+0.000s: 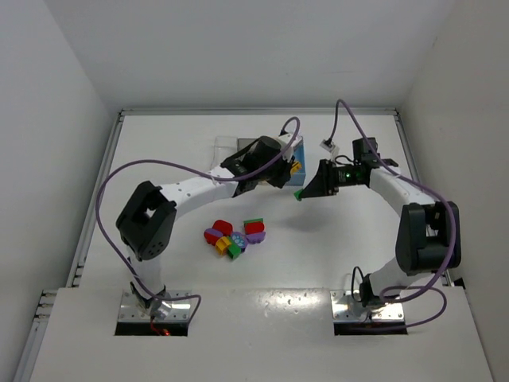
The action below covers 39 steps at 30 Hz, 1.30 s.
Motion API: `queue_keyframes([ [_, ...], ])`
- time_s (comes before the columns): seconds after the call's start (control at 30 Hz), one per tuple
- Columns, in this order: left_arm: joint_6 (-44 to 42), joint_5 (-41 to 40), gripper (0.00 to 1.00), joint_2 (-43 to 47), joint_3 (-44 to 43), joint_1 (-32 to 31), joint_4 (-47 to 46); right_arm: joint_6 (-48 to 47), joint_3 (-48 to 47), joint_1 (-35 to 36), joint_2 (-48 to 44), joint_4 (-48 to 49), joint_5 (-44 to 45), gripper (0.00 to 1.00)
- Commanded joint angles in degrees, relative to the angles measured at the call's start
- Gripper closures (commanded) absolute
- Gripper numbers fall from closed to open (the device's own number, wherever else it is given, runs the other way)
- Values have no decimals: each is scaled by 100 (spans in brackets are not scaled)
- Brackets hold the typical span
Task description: Sort the legos into containers by color
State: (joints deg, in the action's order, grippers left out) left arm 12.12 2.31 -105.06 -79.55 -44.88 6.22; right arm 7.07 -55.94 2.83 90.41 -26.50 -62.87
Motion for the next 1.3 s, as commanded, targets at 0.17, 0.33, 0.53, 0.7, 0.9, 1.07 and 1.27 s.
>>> queue_keyframes([
  [0.17, 45, -810, 100, 47, -316, 383, -33, -356, -65, -46, -384, -75, 335, 100],
  [0.33, 45, -1066, 100, 354, -26, 770, 20, -128, -530, 16, -384, 442, 1326, 100],
  [0.53, -122, -838, 100, 697, 255, 1297, 81, 611, -1646, 191, 520, 1164, 2507, 100],
  [0.7, -174, -548, 100, 619, 124, 1439, 81, 611, -2614, 402, 1460, 1165, 2974, 100],
  [0.9, -175, -310, 100, 206, -218, 1439, 143, 208, -2975, 657, 2103, 1113, 3316, 100],
  [1.07, -175, -91, 100, -155, -667, 1439, 257, -144, -2975, 772, 2314, 1112, 3633, 74],
  [1.27, -298, 76, 100, -612, -1062, 1386, 319, -145, -2975, 886, 2253, 1059, 3879, 36],
])
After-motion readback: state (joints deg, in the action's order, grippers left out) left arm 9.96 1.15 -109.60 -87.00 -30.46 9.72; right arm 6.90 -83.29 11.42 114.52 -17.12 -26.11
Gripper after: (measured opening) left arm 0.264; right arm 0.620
